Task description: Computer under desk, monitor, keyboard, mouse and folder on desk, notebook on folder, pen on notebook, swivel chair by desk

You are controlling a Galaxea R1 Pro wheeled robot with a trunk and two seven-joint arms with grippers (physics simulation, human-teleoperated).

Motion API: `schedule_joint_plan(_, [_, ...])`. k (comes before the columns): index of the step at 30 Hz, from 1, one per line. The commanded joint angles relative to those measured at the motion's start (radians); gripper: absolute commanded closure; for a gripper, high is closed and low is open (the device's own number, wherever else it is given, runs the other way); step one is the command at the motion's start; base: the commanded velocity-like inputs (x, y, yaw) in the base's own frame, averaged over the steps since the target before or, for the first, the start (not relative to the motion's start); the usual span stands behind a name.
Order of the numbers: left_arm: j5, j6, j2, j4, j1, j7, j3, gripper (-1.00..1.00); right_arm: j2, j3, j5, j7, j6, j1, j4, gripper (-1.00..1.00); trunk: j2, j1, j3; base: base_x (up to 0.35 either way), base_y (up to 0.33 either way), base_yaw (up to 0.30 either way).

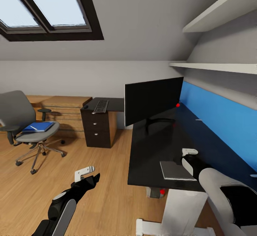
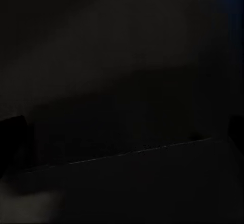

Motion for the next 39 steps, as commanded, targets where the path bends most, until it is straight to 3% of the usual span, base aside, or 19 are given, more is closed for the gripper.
schedule_joint_plan(1, [0.011, 0.003, 0.000, -0.001, -0.001, 0.009, -0.001, -1.00, 0.000, 0.010, -0.011, -0.002, 0.012, 0.000, 0.005, -1.00, 0.000, 0.000, -0.001, -0.095, 0.000, 0.000])
schedule_joint_plan(14, [0.012, 0.003, 0.000, -0.001, -0.001, 0.009, -0.001, -1.00, 0.000, 0.010, -0.011, -0.002, 0.012, 0.000, 0.004, -1.00, 0.000, 0.000, -0.001, -0.136, 0.000, 0.000])
schedule_joint_plan(39, [0.013, 0.003, 0.000, 0.000, -0.001, 0.009, -0.001, -1.00, 0.000, 0.010, -0.011, -0.002, 0.012, 0.000, 0.004, -1.00, 0.000, 0.000, -0.001, -0.035, 0.000, 0.000])
